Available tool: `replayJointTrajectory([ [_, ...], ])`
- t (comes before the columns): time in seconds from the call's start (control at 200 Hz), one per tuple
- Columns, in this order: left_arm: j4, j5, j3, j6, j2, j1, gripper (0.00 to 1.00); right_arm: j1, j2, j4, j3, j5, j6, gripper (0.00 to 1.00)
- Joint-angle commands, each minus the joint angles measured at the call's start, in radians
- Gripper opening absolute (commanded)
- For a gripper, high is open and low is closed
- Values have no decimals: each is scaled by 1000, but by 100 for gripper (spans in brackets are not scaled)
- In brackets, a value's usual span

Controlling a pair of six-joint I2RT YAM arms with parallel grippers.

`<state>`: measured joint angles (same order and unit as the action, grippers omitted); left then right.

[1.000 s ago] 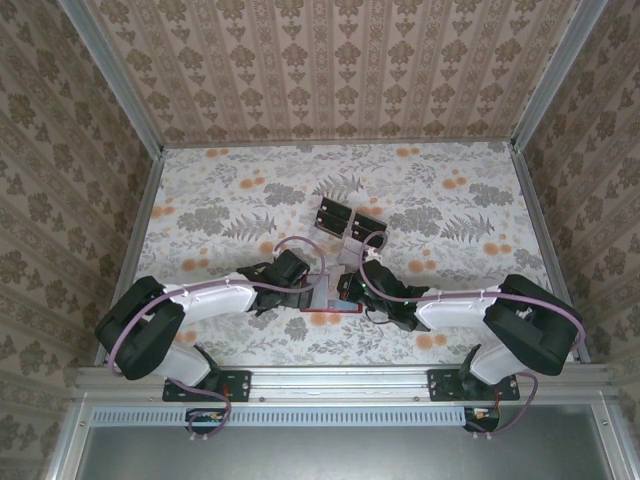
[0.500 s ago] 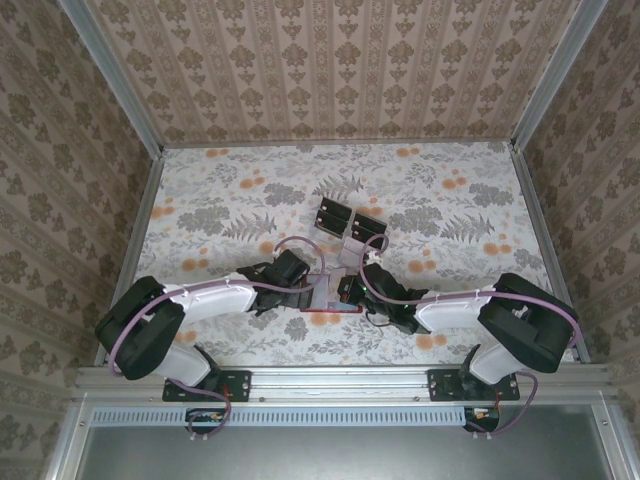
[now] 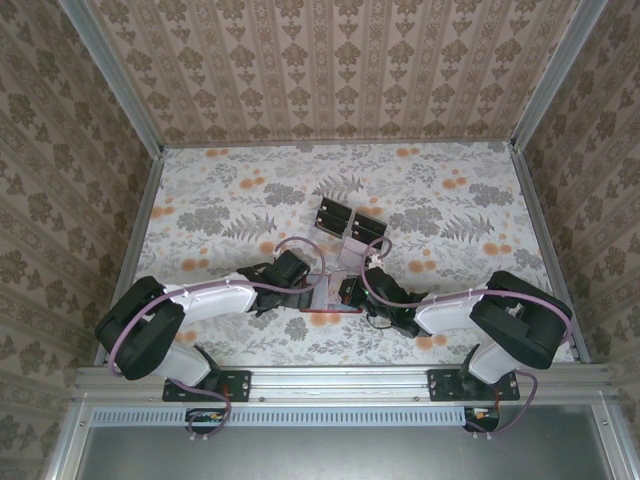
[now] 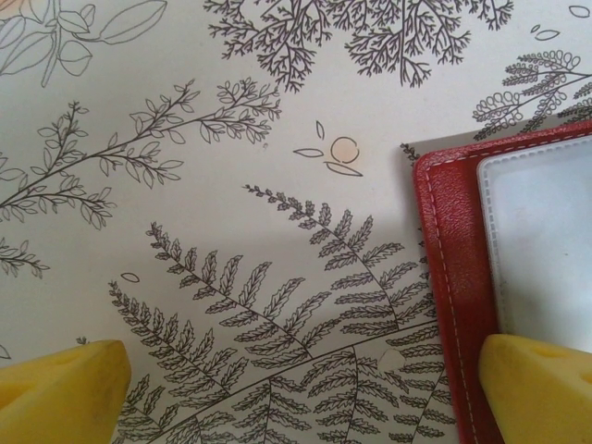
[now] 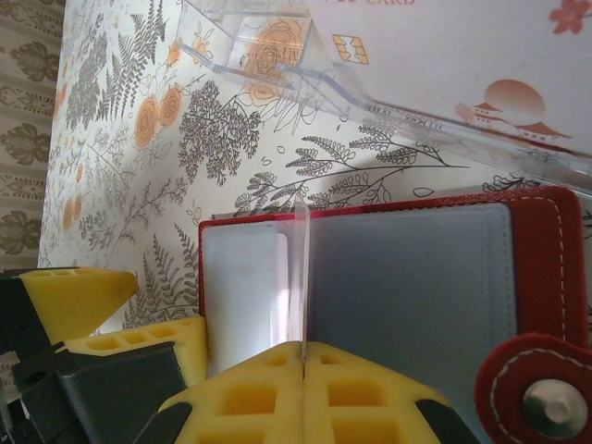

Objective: Put the credit cards into the card holder
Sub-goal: Insert the credit card into the card slot.

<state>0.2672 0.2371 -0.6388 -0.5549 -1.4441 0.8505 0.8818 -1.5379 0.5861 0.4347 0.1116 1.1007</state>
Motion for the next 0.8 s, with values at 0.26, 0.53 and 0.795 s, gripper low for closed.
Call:
replayJointTrajectory([
  [0.26, 46, 7, 21, -11, -4, 9, 100, 12, -41, 47, -34, -39, 9, 0],
  [0.53, 46, 9, 24, -10, -2, 10, 100, 11, 5, 47, -78, 12, 7, 0],
  [0.795, 44, 5, 27, -13, -2, 9, 100, 12, -30, 72, -70, 11, 2, 0],
])
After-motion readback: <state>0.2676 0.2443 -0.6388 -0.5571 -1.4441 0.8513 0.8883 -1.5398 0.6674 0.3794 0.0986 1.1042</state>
